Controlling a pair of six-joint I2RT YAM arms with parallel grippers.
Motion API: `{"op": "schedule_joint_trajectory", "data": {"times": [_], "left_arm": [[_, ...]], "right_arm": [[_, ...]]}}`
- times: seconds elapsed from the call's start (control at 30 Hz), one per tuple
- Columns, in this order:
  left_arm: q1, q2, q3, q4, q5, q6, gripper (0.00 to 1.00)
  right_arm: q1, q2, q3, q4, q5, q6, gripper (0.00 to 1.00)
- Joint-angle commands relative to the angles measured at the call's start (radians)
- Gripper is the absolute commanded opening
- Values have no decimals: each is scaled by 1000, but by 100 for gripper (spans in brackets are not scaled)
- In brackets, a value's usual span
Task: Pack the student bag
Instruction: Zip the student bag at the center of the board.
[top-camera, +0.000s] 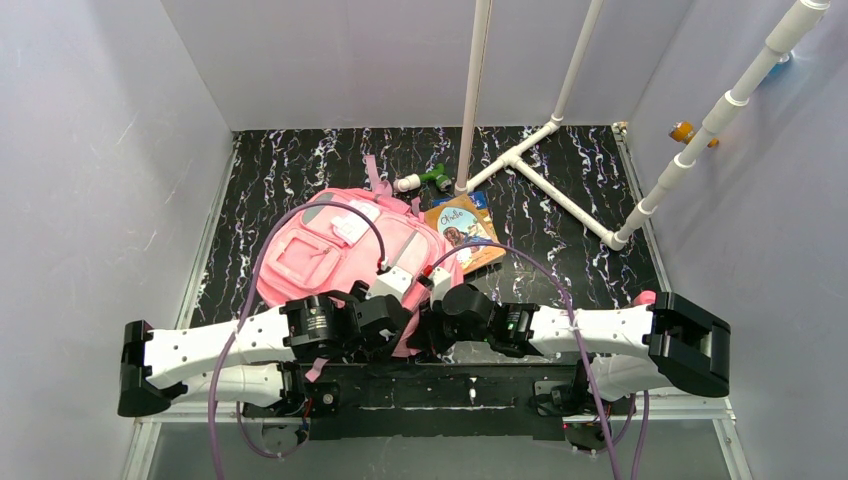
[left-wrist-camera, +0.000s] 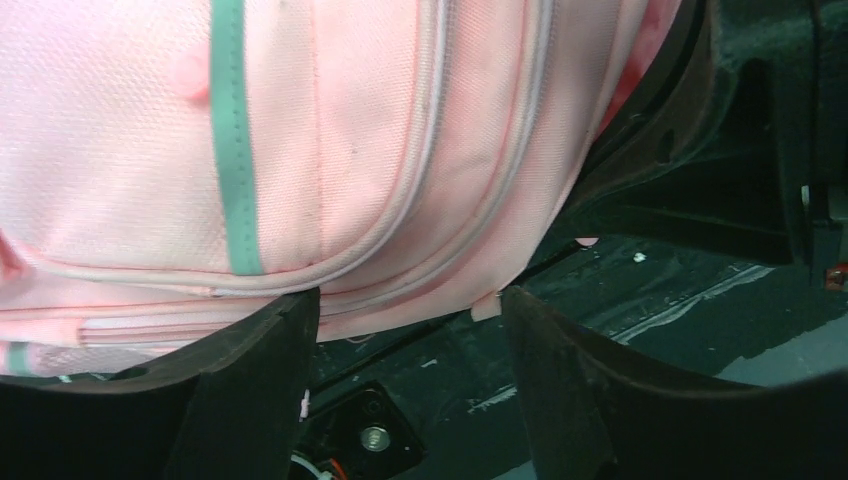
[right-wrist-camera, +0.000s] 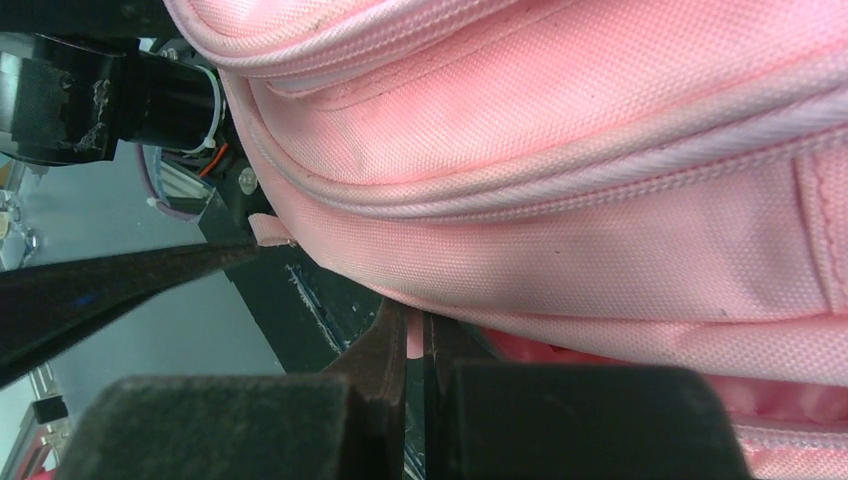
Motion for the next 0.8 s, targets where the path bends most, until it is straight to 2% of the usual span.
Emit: {"op": "schedule_joint_trajectory", "data": {"times": [0.0, 0.1, 0.2, 0.27, 0.37, 0.43, 0.47, 0.5, 0.57, 0.6, 0.77], "left_arm": [[-7, -22, -47, 40, 50, -11, 73], [-7, -21, -67, 40, 66, -29, 79], [-7, -17, -80, 48, 44, -52, 80], [-7, -3, -88, 49, -17, -61, 78], [-7, 65, -84, 27, -108, -81, 66], [-7, 111, -63, -19, -136, -125, 63], [-7, 124, -59, -24, -131, -132, 65], [-7, 128, -62, -22, -122, -138, 71], [-7, 116, -76, -6, -106, -147, 91], [-7, 104, -86, 2, -102, -154, 97], [-7, 20, -151, 33, -102, -180, 98]], "right_arm": [[-3, -17, 34, 96, -49, 16, 1], [-3, -6, 48, 99, -58, 13, 1], [-3, 5, 59, 101, -66, 16, 1], [-3, 10, 63, 112, -78, 24, 1], [-3, 14, 63, 130, -91, 41, 1], [-3, 18, 70, 130, -93, 52, 1], [-3, 19, 73, 131, -96, 56, 1], [-3, 21, 78, 133, -99, 61, 1], [-3, 26, 83, 143, -106, 70, 1], [-3, 27, 85, 152, -108, 73, 1], [-3, 46, 102, 189, -133, 95, 1]]}}
